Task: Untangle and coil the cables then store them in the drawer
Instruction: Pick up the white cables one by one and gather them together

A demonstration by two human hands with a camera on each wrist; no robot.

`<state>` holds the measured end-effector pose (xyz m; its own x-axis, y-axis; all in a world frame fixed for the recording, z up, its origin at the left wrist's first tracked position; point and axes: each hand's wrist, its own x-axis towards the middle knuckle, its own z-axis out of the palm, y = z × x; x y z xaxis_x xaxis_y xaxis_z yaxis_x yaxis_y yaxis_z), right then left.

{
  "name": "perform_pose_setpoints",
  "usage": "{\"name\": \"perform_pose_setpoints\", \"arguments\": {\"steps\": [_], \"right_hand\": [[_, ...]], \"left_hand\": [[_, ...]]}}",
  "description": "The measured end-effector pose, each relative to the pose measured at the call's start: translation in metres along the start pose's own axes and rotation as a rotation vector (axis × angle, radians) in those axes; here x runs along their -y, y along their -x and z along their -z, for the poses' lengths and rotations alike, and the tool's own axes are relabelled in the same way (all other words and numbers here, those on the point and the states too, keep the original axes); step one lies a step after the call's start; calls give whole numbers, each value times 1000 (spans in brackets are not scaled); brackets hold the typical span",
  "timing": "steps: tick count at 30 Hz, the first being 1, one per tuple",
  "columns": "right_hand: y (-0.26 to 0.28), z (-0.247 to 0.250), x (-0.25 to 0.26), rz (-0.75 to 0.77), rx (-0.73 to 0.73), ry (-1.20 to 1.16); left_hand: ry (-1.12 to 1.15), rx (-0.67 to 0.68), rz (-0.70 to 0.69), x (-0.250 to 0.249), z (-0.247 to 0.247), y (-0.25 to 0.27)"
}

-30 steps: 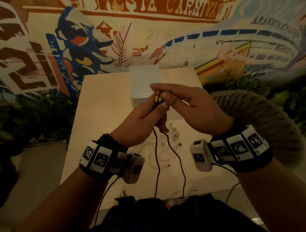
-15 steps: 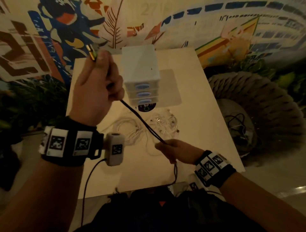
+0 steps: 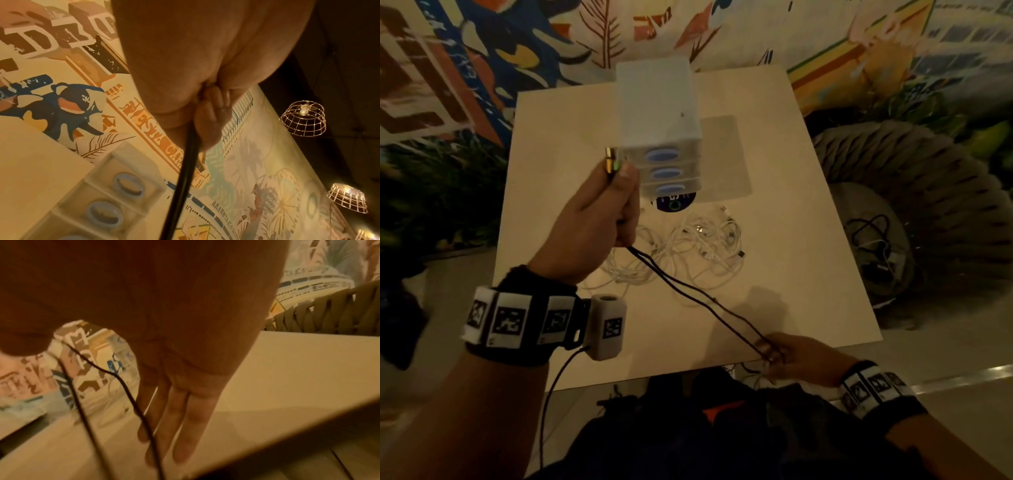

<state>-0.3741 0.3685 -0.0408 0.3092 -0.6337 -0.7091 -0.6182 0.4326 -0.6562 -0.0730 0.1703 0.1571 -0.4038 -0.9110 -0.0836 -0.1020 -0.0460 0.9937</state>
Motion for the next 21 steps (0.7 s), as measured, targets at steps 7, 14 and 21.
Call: {"name": "perform_pose_setpoints", "arguments": {"steps": [7,14,21], "right_hand": [[-53,74,37,175,-569,190],[-124,86,57,89,-462,405],[-132,87,44,136,-579,376]], "left_hand": [[43,-30,147,19,-25,2],[26,-92,304,51,-28,15],[13,-109,355,79,-14,7]]}}
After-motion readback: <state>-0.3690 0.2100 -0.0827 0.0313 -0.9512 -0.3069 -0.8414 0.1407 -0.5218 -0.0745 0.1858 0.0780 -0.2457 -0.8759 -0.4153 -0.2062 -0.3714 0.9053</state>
